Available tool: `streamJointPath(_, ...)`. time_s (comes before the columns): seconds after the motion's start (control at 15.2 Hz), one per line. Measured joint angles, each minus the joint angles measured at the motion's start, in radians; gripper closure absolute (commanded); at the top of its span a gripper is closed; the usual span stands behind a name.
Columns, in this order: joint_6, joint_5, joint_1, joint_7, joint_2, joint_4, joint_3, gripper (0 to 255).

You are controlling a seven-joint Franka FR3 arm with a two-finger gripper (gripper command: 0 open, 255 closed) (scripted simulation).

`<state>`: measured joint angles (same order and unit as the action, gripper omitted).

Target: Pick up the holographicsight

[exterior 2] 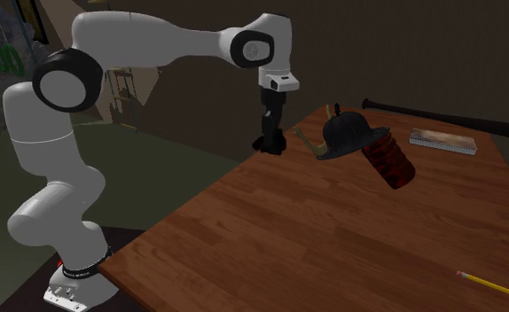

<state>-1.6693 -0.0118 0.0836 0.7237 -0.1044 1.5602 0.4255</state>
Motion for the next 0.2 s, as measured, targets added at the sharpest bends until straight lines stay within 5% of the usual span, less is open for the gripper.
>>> streamJointPath(0.2,0.037,-0.001,0.001,0.001,-0.003,-0.04,0.0,255)
